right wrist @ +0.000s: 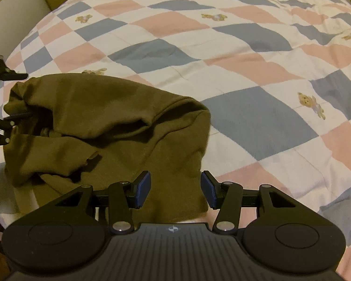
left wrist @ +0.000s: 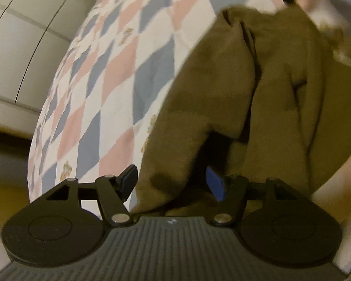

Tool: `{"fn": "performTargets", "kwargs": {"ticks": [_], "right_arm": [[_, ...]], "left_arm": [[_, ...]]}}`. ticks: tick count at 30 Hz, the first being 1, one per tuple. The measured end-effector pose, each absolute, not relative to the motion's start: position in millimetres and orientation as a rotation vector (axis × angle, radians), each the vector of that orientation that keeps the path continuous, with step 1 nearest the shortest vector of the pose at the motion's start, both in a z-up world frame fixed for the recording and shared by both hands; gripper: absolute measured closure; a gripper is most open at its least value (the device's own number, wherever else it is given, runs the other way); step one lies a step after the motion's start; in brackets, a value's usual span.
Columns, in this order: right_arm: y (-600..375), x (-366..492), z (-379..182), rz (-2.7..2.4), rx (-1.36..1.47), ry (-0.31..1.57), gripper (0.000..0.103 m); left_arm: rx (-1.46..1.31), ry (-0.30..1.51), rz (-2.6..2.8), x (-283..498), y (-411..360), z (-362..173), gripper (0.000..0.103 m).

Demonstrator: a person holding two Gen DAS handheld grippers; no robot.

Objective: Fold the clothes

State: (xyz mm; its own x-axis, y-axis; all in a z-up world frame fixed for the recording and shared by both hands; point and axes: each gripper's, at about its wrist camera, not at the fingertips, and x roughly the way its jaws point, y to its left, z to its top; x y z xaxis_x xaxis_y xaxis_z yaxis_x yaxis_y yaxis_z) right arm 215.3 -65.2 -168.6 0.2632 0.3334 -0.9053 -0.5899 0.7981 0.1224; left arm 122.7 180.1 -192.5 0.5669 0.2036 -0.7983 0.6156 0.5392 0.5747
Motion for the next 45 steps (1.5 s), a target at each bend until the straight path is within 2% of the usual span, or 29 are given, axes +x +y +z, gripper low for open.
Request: {"fn": "performTargets", "kwargs": {"ticks": [1,2,4,9,12,13,14,15,18,20,21,24,26,28,36,37,39,42,45], "right_arm": [[-65.1,218.1,-170.3,0.634,-0.260,1.140,0.050],[-65.2,221.6,-172.1,0.633,-0.259,1.134,0.048],[-65.6,230.8,-177.1,0.627,-0.251,1.125,0.046],[-68.6,264.6,-193.5,0.594,-0.159,1.132,0.046],[-67.7,287.3,-206.8,0.584,-0.095,1.142,0.046],[-66.1,293.6,-212.0,0.586,-0.078,1.148,0.046],[-64.1,299.4,-217.6,0.593,-0.064,1.154,0.046],[-61.8,304.0,-222.4,0.602,-0.054,1.160,0.047],[-52.7,311.4,-231.8,0.641,-0.036,1.174,0.047],[-46.5,314.5,-236.3,0.669,-0.026,1.185,0.047],[-43.8,315.2,-238.2,0.673,-0.029,1.192,0.047],[-40.3,315.0,-241.0,0.677,-0.018,1.202,0.049],[-40.4,314.2,-243.1,0.675,-0.008,1.211,0.051],[-41.6,313.0,-244.0,0.678,-0.001,1.221,0.053],[-52.6,300.6,-242.1,0.657,-0.008,1.221,0.056],[-52.5,299.4,-241.9,0.650,-0.013,1.215,0.059],[-52.2,298.8,-240.9,0.638,-0.013,1.208,0.060],[-51.7,298.9,-237.3,0.626,-0.004,1.199,0.060],[-52.8,298.7,-235.2,0.628,0.003,1.203,0.060]], "left_arm": [[1.028,0.977,-0.309,125.1,183.1,-201.0,0.056],[1.033,0.974,-0.308,129.1,187.9,-206.3,0.080],[0.977,0.975,-0.292,141.7,200.9,-208.4,0.095],[0.570,1.039,-0.153,189.2,255.2,-184.0,0.097],[0.345,1.115,-0.056,213.9,290.7,-188.5,0.096],[0.283,1.144,-0.035,219.9,300.0,-193.3,0.091],[0.233,1.167,-0.021,224.4,306.4,-198.7,0.079],[0.184,1.189,-0.006,228.8,312.5,-204.1,0.074],[0.144,1.202,-0.015,226.0,316.6,-217.0,0.070],[0.128,1.221,-0.056,222.6,317.3,-221.6,0.061],[0.145,1.218,-0.072,217.9,314.5,-221.1,0.059],[0.232,1.197,-0.092,208.0,307.7,-220.8,0.061],[0.276,1.188,-0.091,207.7,306.5,-223.5,0.075],[0.330,1.186,-0.121,211.4,302.0,-228.6,0.080],[0.660,1.052,-0.220,195.7,275.3,-232.4,0.077],[0.672,1.042,-0.215,197.3,277.1,-232.9,0.078],[0.548,1.050,-0.149,214.3,294.0,-227.5,0.078],[0.158,1.054,0.002,236.9,339.5,-206.5,0.078],[0.063,1.035,-0.004,230.0,347.0,-188.6,0.078]]}}
